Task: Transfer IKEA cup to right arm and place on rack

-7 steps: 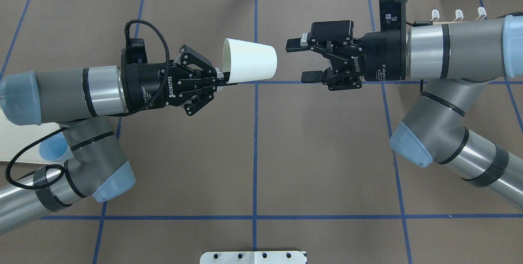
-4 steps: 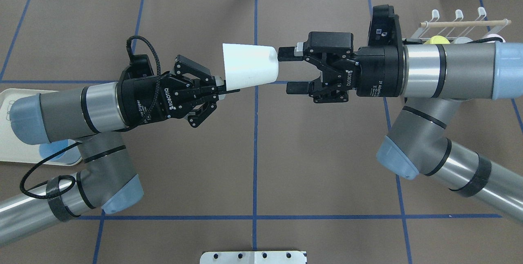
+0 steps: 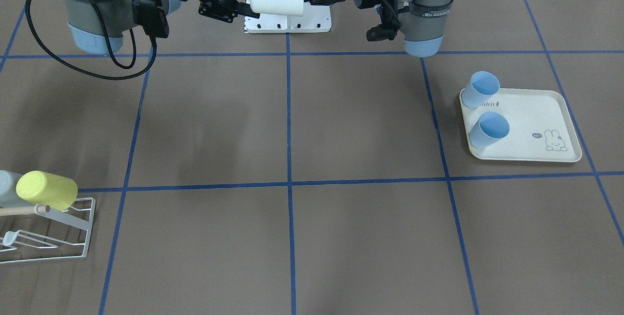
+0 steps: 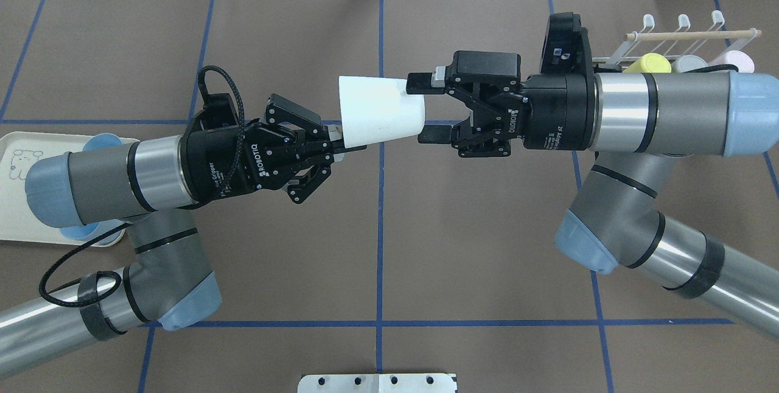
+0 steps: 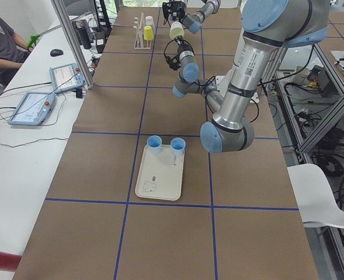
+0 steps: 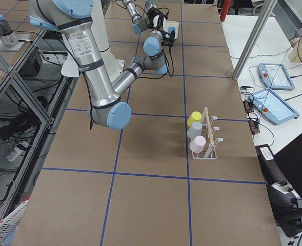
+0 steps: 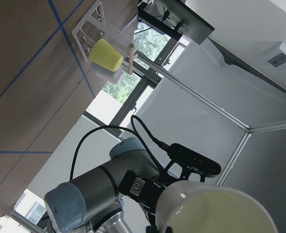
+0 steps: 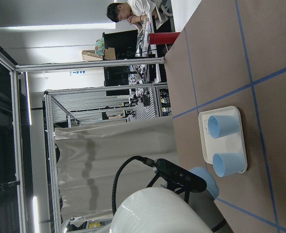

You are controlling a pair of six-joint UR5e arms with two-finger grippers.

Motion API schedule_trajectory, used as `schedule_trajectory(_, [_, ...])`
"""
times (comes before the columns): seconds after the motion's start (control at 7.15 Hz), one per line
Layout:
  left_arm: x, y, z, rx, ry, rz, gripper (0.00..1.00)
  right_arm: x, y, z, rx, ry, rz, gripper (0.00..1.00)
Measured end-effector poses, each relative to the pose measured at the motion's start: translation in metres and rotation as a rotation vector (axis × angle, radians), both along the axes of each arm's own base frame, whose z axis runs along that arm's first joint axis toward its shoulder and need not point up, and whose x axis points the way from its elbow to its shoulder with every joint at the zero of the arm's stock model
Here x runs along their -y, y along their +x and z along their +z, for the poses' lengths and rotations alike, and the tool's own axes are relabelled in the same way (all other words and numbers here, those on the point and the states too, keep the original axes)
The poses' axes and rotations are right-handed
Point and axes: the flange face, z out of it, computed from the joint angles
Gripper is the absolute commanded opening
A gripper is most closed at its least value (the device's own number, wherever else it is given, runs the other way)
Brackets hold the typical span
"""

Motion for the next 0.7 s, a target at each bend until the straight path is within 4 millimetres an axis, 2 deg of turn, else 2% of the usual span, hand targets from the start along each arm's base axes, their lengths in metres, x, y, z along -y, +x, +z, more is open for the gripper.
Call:
schedule_trajectory(0.14, [-0.0008, 0.0006, -0.0016, -0.004, 0.002, 0.002, 0.0, -0.0005, -0.0009, -0.0016, 0.004, -0.003, -0.001, 0.91])
schedule_trajectory(0.28, [-0.0012, 0.0004, -0.0023, -0.008, 0.003, 0.003, 0.0, -0.001, -0.0016, -0.0027, 0.008, -0.003, -0.001, 0.71])
schedule_trajectory(0.42, [-0.0018, 0.0001, -0.0024, -0.013, 0.005, 0.004, 0.22, -0.0016, -0.002, -0.0031, 0.01, -0.003, -0.002, 0.44])
schedule_trajectory(0.56, [-0.0019, 0.0002, -0.0024, -0.018, 0.002, 0.001, 0.44, -0.0026, -0.0022, -0.0031, 0.015, 0.001, -0.004, 0.29])
schedule_trajectory(0.7, [-0.0028, 0.0015, -0.0026, -0.025, -0.009, -0.005, 0.71, -0.004, -0.0023, -0.0027, 0.023, 0.006, -0.006, 0.27])
